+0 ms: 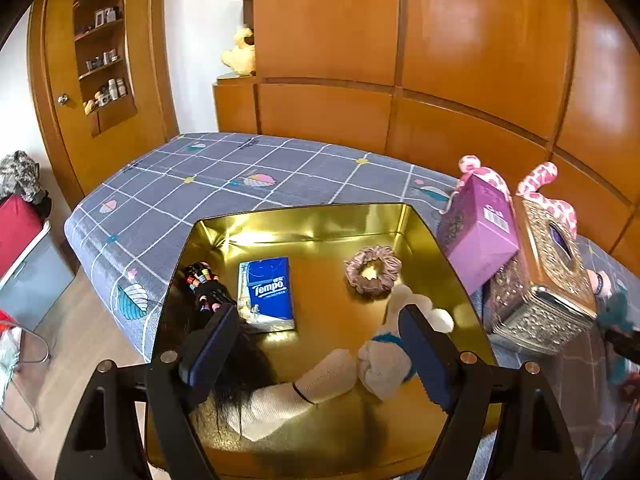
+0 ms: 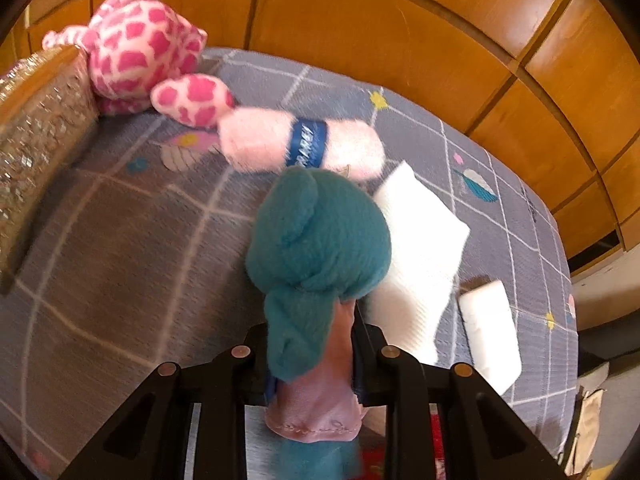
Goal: Organize soft objects
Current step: 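Carry the teal-haired doll into the gold tray and open the right tool, then withdraw both tools from the gold tray back over the bed, then move the left tool toward the pink towel roll while the right approaches the white paper towel, then grasp the pink GRAREY towel roll around its band with the left tool, then grasp the white paper towel sheet with the right tool while the left holds the towel roll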
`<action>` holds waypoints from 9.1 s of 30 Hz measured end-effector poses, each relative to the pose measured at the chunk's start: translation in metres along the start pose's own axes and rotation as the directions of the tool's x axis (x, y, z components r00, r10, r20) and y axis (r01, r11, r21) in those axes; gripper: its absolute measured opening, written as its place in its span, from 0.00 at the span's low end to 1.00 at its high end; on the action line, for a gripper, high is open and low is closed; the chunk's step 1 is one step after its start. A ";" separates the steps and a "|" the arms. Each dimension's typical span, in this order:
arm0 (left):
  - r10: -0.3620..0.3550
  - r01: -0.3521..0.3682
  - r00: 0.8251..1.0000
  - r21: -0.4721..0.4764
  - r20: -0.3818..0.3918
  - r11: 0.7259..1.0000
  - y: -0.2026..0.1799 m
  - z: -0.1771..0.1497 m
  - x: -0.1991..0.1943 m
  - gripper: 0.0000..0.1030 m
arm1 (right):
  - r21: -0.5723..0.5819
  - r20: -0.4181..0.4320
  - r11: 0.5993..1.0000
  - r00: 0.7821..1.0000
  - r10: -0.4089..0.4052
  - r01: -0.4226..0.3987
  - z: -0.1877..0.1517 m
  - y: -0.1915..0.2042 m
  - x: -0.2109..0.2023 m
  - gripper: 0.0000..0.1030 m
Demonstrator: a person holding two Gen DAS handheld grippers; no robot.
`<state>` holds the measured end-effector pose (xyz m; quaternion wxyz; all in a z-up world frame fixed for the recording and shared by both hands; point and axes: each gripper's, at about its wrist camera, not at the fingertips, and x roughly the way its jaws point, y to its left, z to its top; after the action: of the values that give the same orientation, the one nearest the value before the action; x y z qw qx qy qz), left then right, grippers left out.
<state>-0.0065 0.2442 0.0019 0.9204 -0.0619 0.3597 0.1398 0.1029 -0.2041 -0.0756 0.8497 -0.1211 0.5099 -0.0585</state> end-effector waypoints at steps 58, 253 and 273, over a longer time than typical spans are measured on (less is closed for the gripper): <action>0.103 -0.106 0.994 -0.241 -0.022 0.965 0.094 -0.012 -0.003 0.82 | -0.484 0.385 0.826 0.778 0.497 -0.289 0.053 0.356 -0.189 0.41; -0.481 0.506 0.855 0.513 -0.193 0.694 -0.366 -0.120 0.057 0.56 | 0.391 -0.114 0.913 0.978 0.173 -0.116 0.006 -0.107 0.059 0.32; -0.486 0.513 0.852 0.499 -0.194 0.699 -0.366 -0.120 0.056 0.56 | 0.430 -0.086 0.877 0.957 0.275 -0.213 -0.003 -0.125 0.067 0.11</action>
<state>0.0663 -0.1188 -0.1194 0.8947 0.0977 0.3751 -0.2220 0.1349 -0.3397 -0.1015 0.8170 0.1330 0.5572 -0.0665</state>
